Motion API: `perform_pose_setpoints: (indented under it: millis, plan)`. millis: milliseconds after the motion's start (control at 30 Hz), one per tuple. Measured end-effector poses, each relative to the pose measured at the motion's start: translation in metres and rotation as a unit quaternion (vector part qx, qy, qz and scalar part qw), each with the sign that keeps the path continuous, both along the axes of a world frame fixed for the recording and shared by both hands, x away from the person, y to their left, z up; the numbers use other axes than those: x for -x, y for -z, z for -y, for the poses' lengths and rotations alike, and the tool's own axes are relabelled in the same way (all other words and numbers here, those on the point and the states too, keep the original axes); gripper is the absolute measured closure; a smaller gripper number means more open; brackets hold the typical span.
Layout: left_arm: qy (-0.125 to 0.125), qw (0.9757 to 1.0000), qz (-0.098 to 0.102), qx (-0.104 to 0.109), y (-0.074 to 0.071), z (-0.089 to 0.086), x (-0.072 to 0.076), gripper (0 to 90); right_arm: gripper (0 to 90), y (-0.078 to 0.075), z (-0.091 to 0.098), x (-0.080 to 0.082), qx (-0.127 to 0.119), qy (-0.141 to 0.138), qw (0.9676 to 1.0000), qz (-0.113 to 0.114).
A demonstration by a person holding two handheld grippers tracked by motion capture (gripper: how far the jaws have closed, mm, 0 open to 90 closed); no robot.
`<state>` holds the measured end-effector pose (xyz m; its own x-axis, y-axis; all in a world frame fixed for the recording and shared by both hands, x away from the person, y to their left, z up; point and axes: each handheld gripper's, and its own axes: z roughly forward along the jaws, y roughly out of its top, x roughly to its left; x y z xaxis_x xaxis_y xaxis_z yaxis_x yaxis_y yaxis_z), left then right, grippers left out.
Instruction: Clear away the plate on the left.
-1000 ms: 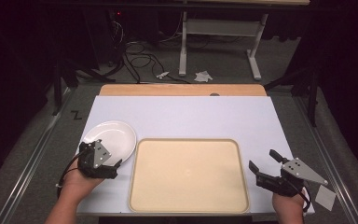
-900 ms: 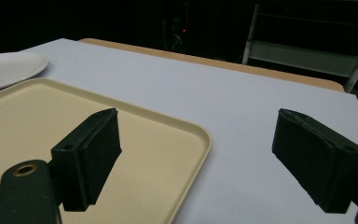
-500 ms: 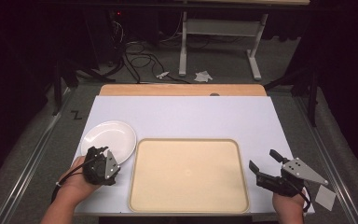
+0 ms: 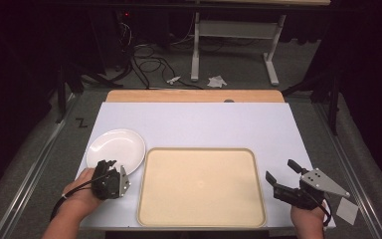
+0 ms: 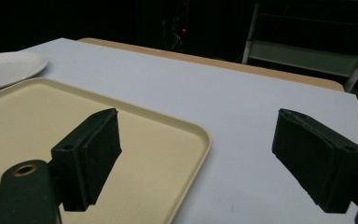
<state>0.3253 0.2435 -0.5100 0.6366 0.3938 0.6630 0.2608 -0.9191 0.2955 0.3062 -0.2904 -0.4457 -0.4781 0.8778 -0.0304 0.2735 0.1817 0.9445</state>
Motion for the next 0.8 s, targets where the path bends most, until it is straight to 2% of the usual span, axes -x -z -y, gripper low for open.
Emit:
perform_pose_setpoints:
  millis: [233,333,367,600,633,800]
  plan:
    - [-0.003,0.9999,-0.002,-0.011,0.003,0.002,-0.004,33.6,16.1,0.001,-0.001,0.0,0.002,0.0,1.0,-0.001]
    - [-0.004,1.0,0.004,-0.005,0.005,0.003,-0.006,35.6,16.1,0.001,-0.001,-0.001,0.002,0.0,1.0,-0.002]
    - [-0.004,0.9999,0.004,-0.014,0.005,0.003,-0.007,37.8,16.1,0.001,-0.001,-0.001,0.001,0.0,1.0,-0.003]
    - [-0.009,0.9994,0.004,-0.033,0.006,0.009,-0.01,41.7,16.1,0.002,0.0,0.0,-0.002,0.0,1.0,-0.004]
    - [-0.011,0.9998,0.009,-0.012,0.01,0.011,-0.01,45.1,16.1,0.001,0.0,0.0,-0.002,0.002,1.0,-0.003]
    - [-0.002,1.0,0.006,-0.003,0.013,0.012,-0.009,54.4,16.1,0.002,0.0,-0.001,-0.001,0.002,1.0,-0.004]
